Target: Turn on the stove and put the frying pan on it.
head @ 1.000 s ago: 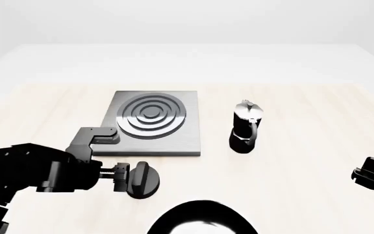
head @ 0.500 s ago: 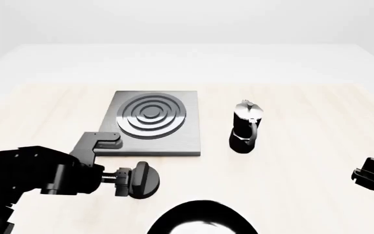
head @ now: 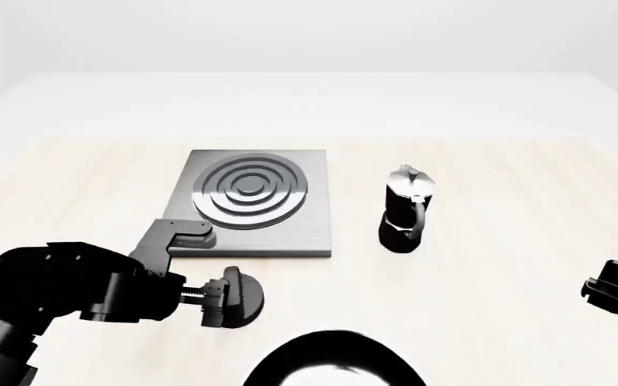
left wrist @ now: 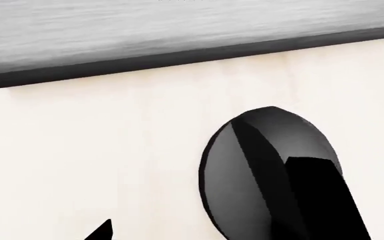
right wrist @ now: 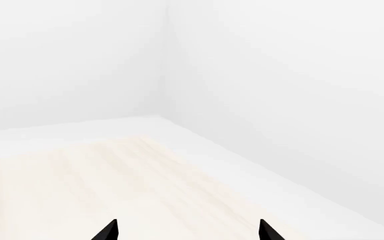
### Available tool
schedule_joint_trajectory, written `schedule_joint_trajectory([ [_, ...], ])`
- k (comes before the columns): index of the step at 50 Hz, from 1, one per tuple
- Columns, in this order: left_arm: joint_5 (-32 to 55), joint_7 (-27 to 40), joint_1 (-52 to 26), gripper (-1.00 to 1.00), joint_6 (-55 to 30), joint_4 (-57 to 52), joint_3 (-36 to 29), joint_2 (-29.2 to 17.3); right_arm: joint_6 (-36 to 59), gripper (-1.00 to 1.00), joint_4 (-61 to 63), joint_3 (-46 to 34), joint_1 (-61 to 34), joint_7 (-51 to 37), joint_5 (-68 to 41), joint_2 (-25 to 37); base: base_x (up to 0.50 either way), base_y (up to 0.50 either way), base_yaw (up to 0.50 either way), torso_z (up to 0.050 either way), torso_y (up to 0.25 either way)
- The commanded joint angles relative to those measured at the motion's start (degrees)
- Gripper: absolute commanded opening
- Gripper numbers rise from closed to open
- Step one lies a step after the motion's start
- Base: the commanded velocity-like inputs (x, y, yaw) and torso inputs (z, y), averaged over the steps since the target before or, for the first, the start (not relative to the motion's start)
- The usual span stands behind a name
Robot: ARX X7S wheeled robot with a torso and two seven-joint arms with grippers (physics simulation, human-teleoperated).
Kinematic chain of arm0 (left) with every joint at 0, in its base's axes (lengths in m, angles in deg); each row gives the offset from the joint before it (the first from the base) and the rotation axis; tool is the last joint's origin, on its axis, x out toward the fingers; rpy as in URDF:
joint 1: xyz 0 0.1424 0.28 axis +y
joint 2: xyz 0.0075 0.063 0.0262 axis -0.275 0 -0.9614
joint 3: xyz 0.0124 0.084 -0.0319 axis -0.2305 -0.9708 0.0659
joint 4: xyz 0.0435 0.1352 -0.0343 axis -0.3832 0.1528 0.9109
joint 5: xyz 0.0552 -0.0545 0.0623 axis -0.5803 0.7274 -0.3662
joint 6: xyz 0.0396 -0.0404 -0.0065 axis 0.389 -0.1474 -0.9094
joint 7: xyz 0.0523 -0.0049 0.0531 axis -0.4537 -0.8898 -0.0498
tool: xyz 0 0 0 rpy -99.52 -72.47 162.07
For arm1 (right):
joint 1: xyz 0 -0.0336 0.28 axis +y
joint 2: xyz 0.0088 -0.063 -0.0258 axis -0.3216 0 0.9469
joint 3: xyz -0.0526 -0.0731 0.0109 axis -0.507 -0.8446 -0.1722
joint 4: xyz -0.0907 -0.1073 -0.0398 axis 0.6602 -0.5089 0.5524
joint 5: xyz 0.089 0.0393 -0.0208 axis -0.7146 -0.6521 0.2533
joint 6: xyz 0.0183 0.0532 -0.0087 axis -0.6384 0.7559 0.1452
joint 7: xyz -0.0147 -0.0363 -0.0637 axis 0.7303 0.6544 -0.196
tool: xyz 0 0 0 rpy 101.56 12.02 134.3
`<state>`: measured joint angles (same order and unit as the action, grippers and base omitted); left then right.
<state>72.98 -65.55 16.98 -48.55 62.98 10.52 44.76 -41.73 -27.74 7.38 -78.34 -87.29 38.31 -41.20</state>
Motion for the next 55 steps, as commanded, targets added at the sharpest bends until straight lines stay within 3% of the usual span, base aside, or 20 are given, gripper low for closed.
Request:
schedule_joint_trajectory([
  [1,-0.32,-2.08,-0.19,1.0,0.52,-0.52,-1.01,0.64,0.02,1.0,0.02,0.0,-0.01,-0.13,-0.19,0.09,0.0,0.0,0.0,0.0,0.0],
  [31,-4.74,-7.48,-4.26,1.0,3.98,4.45,-4.76,5.65,-0.01,1.0,0.37,0.0,0.27,-0.46,-0.68,0.29,0.0,0.0,0.0,0.0,0.0],
  [55,-4.94,0.53,-6.68,1.0,7.73,13.08,-0.35,8.59,-0.08,1.0,0.64,0.1,0.57,-0.74,-1.08,0.38,0.0,0.0,0.0,0.0,0.0],
])
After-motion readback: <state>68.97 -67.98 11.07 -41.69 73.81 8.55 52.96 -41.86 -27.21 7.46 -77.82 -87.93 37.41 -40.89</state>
